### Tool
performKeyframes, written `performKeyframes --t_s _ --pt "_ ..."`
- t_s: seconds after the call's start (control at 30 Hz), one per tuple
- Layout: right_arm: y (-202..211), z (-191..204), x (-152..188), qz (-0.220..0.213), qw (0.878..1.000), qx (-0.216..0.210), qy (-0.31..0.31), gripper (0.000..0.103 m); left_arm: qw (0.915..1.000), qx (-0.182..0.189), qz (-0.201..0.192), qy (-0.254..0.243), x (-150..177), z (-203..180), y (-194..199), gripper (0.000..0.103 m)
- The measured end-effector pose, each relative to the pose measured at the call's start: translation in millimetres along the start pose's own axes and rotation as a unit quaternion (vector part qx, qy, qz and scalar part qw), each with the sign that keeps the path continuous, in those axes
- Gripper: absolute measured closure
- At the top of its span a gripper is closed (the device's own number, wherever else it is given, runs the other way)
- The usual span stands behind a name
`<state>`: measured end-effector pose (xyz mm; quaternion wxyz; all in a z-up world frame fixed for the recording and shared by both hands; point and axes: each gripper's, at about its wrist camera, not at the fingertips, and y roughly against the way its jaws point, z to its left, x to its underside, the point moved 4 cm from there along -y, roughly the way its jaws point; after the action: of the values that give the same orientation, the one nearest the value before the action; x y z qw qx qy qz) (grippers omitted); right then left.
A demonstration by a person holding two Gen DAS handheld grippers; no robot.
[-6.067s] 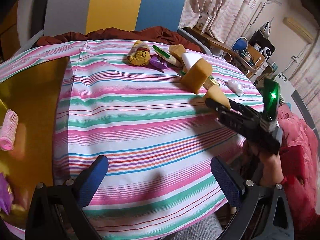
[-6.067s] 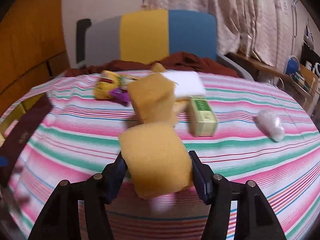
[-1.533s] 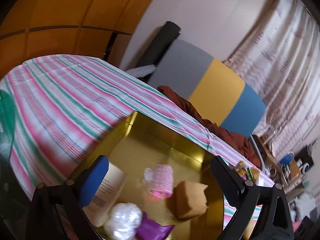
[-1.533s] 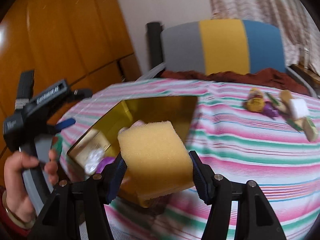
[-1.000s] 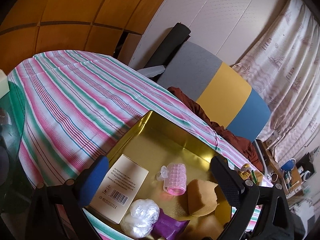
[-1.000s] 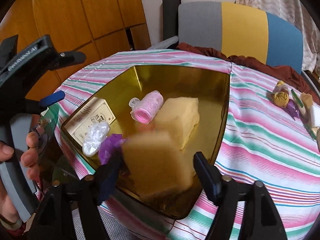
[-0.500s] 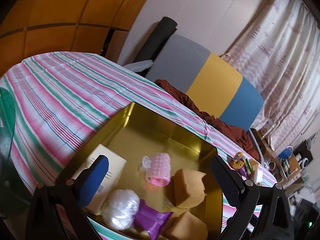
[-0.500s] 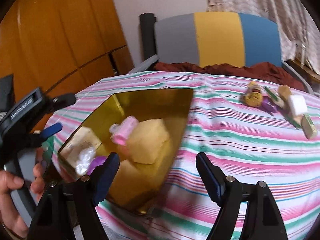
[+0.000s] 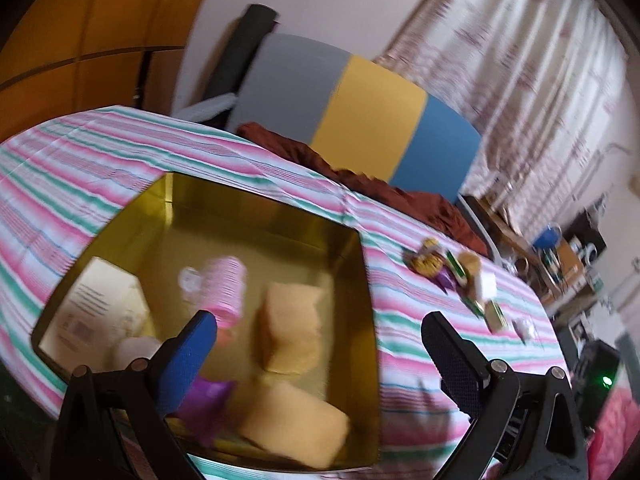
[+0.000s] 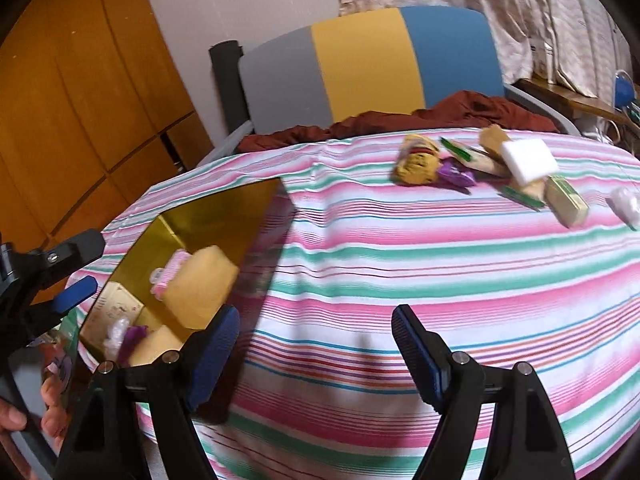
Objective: Organize objects
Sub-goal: 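Move both tools back toward the remaining items, then grasp the clear plastic bag with the right tool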
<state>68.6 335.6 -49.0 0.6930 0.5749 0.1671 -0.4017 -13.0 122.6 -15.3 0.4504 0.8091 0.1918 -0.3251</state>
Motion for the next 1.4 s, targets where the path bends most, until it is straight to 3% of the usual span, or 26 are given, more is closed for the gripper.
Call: performKeyframes --t_s 0.27,0.43,0.63,0.8,1.07,1.13,1.23,1.33,1.4 --pt "-3.2 -69.8 13.2 0.017 0.997 0.067 -0.038 0.023 0.9959 0.039 0.05 -0.065 22.9 -58.4 -17.5 0.0" --pt "7.6 -146.0 7.5 0.008 0.987 0.136 -0.083 0.023 0.9903 0.064 0.075 -0.098 36.8 -92.5 -28.7 0.0" --pt "36.0 -258.0 -27.4 -0.051 0.959 0.226 -0.16 0.023 0.9833 0.079 0.111 -0.121 53.3 -121.1 -45.2 0.0" --pt "40.2 -331.0 -70.4 -0.076 0.941 0.276 -0.18 0.023 0.9778 0.085 0.134 -0.137 66.6 -138.2 -56.5 0.0" --pt "4.0 -402.4 -110.3 -0.028 0.942 0.31 -0.128 0.023 0.9698 0.083 0.166 -0.158 85.7 -158.1 -74.3 0.0" --pt "-6.3 -412.1 -109.2 -0.012 0.944 0.307 -0.118 0.03 0.9687 0.081 0.172 -0.16 88.0 -161.5 -79.4 0.0" --pt "-17.7 -420.5 -104.5 0.004 0.95 0.285 -0.128 0.053 0.9671 0.083 0.179 -0.161 90.1 -170.9 -89.4 0.0" --pt "-14.1 -421.9 -100.9 -0.007 0.954 0.267 -0.138 0.064 0.9658 0.086 0.18 -0.165 90.1 -182.9 -97.3 0.0" --pt "-10.8 -422.1 -98.7 -0.015 0.954 0.261 -0.145 0.064 0.9641 0.093 0.184 -0.167 90.5 -193.3 -103.1 0.0"
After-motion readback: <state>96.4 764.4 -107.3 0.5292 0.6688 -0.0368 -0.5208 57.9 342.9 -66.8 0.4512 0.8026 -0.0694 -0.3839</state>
